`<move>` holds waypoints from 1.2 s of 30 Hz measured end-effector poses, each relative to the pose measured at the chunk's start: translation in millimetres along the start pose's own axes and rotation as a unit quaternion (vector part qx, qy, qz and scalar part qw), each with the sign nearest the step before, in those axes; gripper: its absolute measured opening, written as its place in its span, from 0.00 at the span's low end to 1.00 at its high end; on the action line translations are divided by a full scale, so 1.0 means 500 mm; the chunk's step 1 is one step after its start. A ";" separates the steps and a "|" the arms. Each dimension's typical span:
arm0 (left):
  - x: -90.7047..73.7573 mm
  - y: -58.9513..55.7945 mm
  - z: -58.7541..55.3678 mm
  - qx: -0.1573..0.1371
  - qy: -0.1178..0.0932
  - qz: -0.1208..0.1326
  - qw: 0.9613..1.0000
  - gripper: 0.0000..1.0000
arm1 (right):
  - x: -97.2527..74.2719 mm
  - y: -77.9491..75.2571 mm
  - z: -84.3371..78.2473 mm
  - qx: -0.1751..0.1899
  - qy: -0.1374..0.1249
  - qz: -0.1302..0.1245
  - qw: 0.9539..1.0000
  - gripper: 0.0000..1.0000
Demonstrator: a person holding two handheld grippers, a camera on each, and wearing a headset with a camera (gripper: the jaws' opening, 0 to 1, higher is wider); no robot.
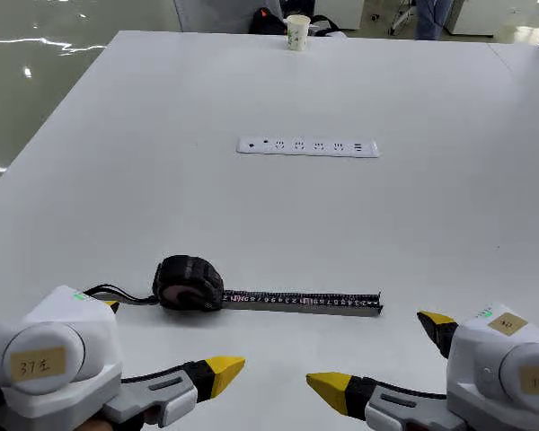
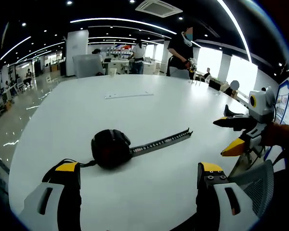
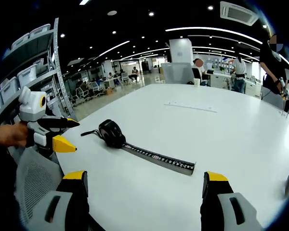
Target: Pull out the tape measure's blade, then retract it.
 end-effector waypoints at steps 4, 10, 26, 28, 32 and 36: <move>0.006 0.000 0.005 -0.005 0.003 0.009 1.000 0.99 | 0.002 -0.001 -0.001 0.001 0.004 0.003 1.000 0.99; 0.012 -0.004 0.010 -0.006 0.004 0.016 1.000 0.99 | 0.003 -0.003 0.000 -0.004 0.008 0.006 1.000 0.99; 0.045 0.015 0.016 -0.029 0.006 0.031 0.999 0.99 | 0.017 -0.025 -0.002 -0.033 0.025 0.015 0.999 0.92; 0.053 0.017 0.017 -0.031 0.007 0.032 0.999 0.99 | 0.022 -0.027 -0.001 -0.040 0.029 0.017 0.999 0.90; 0.065 0.022 0.019 -0.032 0.007 0.036 0.999 0.99 | 0.033 -0.036 0.001 -0.051 0.036 0.022 0.998 0.89; 0.077 0.025 0.022 -0.036 0.007 0.039 0.999 0.99 | 0.039 -0.045 0.003 -0.057 0.039 0.024 0.997 0.87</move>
Point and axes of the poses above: the centre of the closed fingertips' face, and the gripper's own axes: x roughly forward along the fingers, y roughly to its left, z roughly out of its top, the point moved 2 cm from there along -x, roughly backward along the fingers, and after that the axes turned 5 degrees about y, right-handed, at the moved point
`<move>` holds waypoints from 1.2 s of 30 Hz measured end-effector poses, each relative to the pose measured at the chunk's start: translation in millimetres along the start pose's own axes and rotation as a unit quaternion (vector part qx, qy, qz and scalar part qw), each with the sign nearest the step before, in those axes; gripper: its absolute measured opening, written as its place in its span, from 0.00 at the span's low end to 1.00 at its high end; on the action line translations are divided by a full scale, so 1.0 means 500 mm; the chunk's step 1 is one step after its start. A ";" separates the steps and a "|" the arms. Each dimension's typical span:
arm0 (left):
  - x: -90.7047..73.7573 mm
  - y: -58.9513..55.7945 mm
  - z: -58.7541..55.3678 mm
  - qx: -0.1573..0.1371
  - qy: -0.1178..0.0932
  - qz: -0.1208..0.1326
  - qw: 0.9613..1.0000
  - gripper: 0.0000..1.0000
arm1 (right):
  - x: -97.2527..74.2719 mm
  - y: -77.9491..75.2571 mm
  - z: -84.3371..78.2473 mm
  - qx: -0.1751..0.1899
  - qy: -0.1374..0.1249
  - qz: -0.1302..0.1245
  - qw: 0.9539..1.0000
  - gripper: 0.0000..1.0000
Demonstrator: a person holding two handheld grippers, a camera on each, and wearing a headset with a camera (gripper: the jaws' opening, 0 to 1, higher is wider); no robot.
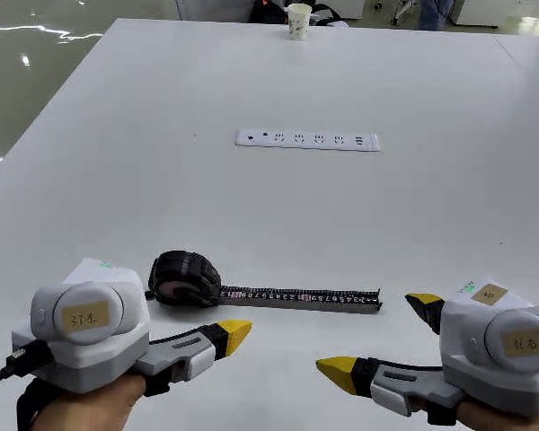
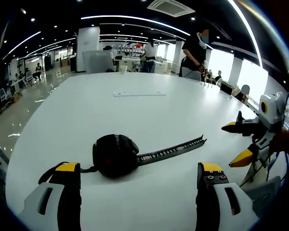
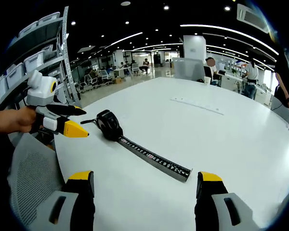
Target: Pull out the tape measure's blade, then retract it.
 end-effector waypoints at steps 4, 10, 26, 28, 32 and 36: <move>0.011 0.004 0.004 -0.001 0.000 0.003 1.000 0.98 | 0.007 -0.006 -0.002 -0.011 0.010 0.005 1.000 0.85; 0.025 0.010 0.008 -0.003 0.002 0.008 1.000 0.98 | 0.014 -0.015 -0.009 -0.026 0.022 0.014 0.999 0.80; 0.063 0.029 0.010 -0.015 0.008 0.019 1.000 0.95 | 0.038 -0.047 -0.026 -0.077 0.056 0.032 0.995 0.68; 0.066 0.033 0.011 -0.018 0.007 0.021 1.000 0.95 | 0.040 -0.052 -0.026 -0.081 0.059 0.033 0.994 0.67; 0.073 0.039 0.014 -0.019 0.009 0.024 1.000 0.94 | 0.048 -0.062 -0.029 -0.095 0.067 0.038 0.993 0.64; 0.082 0.044 0.016 -0.019 0.009 0.026 0.999 0.91 | 0.055 -0.071 -0.032 -0.106 0.076 0.043 0.991 0.61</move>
Point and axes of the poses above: the centre of the closed fingertips' face, and the gripper's own axes: x roughly forward along the fingers, y roughly to its left, z roughly out of its top, the point moved 2 cm from there along -x, roughly backward along the fingers, and after that the axes turned 5 degrees about y, right-handed, at the moved point
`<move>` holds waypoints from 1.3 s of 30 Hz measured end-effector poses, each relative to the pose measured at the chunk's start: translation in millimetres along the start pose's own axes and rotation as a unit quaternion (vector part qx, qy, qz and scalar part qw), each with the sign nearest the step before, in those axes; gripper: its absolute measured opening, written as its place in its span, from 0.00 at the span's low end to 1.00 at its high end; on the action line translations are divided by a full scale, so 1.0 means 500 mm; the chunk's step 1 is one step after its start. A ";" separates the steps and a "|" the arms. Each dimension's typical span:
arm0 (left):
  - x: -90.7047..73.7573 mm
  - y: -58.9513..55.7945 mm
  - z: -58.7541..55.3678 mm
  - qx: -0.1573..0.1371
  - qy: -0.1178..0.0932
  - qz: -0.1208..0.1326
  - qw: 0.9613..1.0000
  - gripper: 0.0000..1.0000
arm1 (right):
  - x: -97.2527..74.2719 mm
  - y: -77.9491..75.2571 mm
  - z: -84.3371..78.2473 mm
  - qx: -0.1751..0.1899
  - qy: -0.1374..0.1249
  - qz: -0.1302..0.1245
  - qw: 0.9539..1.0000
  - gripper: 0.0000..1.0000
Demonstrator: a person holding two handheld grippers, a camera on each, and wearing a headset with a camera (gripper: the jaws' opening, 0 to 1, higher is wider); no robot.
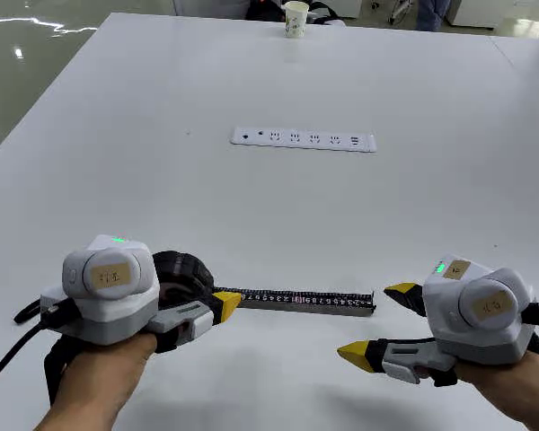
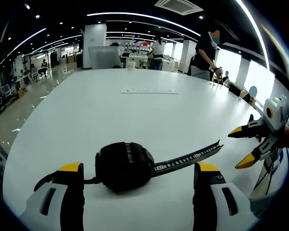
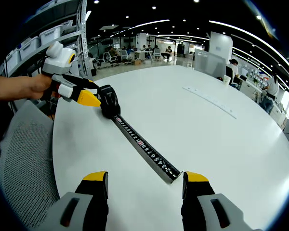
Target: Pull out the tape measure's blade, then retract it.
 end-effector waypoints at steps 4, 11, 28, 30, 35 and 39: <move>0.009 0.002 0.003 -0.002 0.002 0.001 1.000 0.89 | 0.008 -0.009 -0.006 -0.011 0.010 0.004 1.000 0.58; 0.025 0.009 0.009 -0.004 0.005 0.006 1.000 0.83 | 0.023 -0.028 -0.015 -0.026 0.023 0.012 0.999 0.53; 0.050 0.023 0.006 -0.009 0.018 0.017 1.000 0.70 | 0.053 -0.061 -0.026 -0.073 0.058 0.039 0.995 0.40; 0.053 0.025 0.005 -0.013 0.020 0.018 1.000 0.68 | 0.057 -0.063 -0.027 -0.082 0.063 0.047 0.994 0.36; 0.057 0.031 0.004 -0.020 0.022 0.021 0.999 0.65 | 0.065 -0.072 -0.030 -0.098 0.073 0.055 0.991 0.31; 0.058 0.036 0.003 -0.025 0.024 0.023 0.999 0.63 | 0.069 -0.074 -0.031 -0.107 0.079 0.062 0.989 0.28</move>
Point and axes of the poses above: the centre of the closed fingertips' face, and the gripper's own axes: x roughly forward along the fingers, y roughly to its left, z roughly out of its top, the point moved 2 cm from there along -x, roughly backward along the fingers, and after that the axes turned 5 degrees about y, right-handed, at the moved point
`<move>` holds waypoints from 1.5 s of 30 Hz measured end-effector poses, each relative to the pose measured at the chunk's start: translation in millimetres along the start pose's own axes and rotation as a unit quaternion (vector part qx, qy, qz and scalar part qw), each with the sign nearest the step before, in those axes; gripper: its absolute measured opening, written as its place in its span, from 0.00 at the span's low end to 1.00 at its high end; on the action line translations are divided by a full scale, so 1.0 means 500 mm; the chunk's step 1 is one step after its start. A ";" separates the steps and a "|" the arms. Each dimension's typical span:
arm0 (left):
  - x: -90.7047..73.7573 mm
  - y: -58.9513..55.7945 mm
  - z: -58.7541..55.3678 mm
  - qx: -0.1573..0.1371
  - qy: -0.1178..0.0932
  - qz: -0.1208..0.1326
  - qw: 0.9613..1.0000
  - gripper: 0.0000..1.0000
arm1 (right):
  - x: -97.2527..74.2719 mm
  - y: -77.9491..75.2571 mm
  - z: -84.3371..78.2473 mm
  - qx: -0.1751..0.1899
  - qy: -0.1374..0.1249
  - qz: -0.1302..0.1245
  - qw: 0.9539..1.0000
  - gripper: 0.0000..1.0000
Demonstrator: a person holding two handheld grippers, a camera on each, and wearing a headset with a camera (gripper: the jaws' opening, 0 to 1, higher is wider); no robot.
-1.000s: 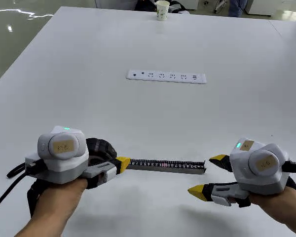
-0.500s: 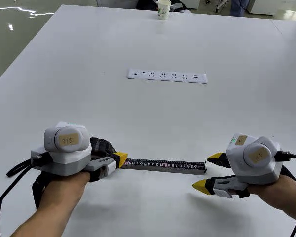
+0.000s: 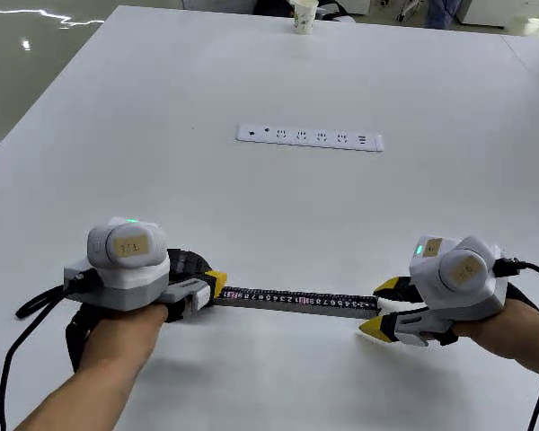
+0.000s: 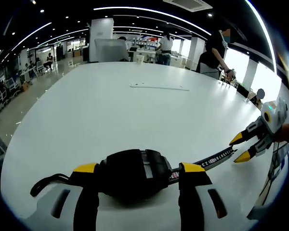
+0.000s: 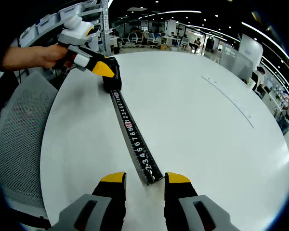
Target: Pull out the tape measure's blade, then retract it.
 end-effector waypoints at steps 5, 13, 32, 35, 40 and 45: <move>0.003 0.002 -0.002 -0.006 0.001 0.002 1.000 0.62 | 0.005 -0.007 -0.003 -0.012 0.006 0.006 1.000 0.23; 0.010 0.007 -0.003 -0.010 0.002 0.009 1.000 0.60 | 0.009 -0.014 -0.005 -0.016 0.011 0.014 1.000 0.19; 0.022 0.009 -0.014 -0.008 0.016 0.013 1.000 0.62 | 0.011 -0.020 -0.008 -0.027 0.011 0.023 0.999 0.12; 0.023 0.009 -0.014 -0.006 0.015 0.016 1.000 0.63 | 0.011 -0.020 -0.008 -0.034 0.012 0.022 0.999 0.12; 0.025 0.009 -0.015 -0.005 0.015 0.018 1.000 0.63 | 0.012 -0.022 -0.010 -0.043 0.012 0.022 0.999 0.11; 0.026 0.008 -0.015 -0.004 0.016 0.018 1.000 0.63 | 0.012 -0.022 -0.011 -0.037 0.013 0.025 0.999 0.10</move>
Point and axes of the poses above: the centre of the closed fingertips' face, and the gripper's own axes: x roughly forward along the fingers, y roughly to its left, z roughly out of its top, the point moved 2 cm from there along -x, roughly backward along the fingers, and after that the axes turned 5 degrees about y, right-handed, at the moved point
